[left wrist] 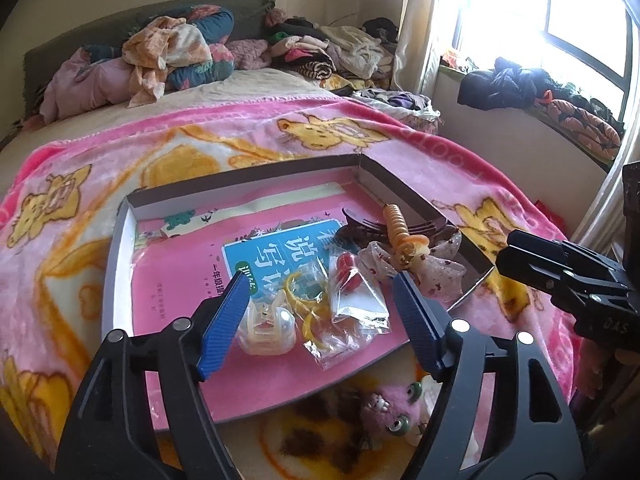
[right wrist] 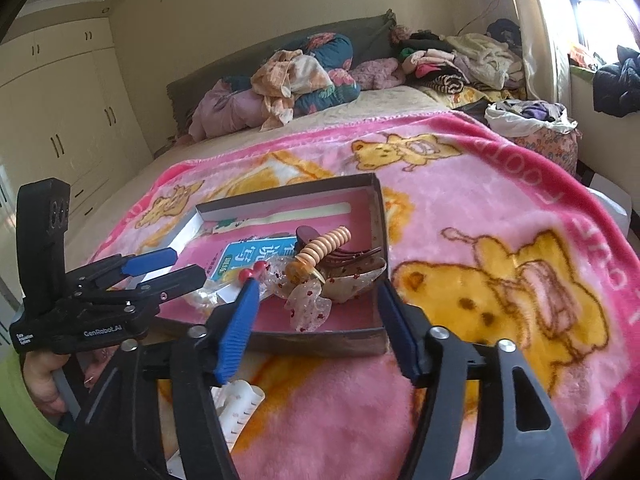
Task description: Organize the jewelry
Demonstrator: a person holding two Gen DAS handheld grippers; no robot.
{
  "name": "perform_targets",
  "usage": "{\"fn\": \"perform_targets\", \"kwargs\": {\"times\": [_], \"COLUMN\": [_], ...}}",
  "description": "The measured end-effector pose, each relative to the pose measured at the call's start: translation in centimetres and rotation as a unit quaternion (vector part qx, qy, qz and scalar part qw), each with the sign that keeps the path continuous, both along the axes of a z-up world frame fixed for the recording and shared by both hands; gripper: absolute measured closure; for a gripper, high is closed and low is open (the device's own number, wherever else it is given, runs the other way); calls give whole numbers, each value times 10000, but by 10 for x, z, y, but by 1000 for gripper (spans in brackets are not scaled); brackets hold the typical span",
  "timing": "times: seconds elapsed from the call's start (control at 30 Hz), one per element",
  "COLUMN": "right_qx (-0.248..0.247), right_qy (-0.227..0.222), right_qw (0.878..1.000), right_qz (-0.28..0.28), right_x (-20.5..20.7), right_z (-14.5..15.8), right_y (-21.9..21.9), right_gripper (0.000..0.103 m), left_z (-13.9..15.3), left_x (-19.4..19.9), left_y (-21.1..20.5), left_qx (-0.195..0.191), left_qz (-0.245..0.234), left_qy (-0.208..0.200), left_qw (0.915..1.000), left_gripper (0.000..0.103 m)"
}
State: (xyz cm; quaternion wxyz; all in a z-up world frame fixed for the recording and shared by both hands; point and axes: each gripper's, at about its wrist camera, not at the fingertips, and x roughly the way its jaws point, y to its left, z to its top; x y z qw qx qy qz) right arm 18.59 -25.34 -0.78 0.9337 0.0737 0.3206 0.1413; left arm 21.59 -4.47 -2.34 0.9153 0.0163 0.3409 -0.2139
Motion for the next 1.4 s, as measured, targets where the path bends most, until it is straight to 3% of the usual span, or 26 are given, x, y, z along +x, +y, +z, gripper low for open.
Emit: {"fn": "perform_targets", "kwargs": {"times": [0.07,0.33,0.63,1.4], "right_qx": [-31,-61,-118,-226], "right_qy": [-18,-126,-292,-274], "right_qw": [10000,9998,9995,9989], "right_qz": [-17,-107,-100,298], "right_x": [-3,-16,-30,-61], "right_z": [2,8,17,14], "right_y": [0,2,8,40], "right_gripper": [38,30,26,25], "left_z": [3,14,21,16], "left_x": [-2,-17,-34,-70], "left_y": [2,13,29,59], "left_qx": [-44,-99,-136,-129], "left_qz": [29,220,456,774], "left_qy": [-15,-140,-272,-282], "left_qw": [10000,9996,9985,9965], "left_gripper": [28,12,12,12]}}
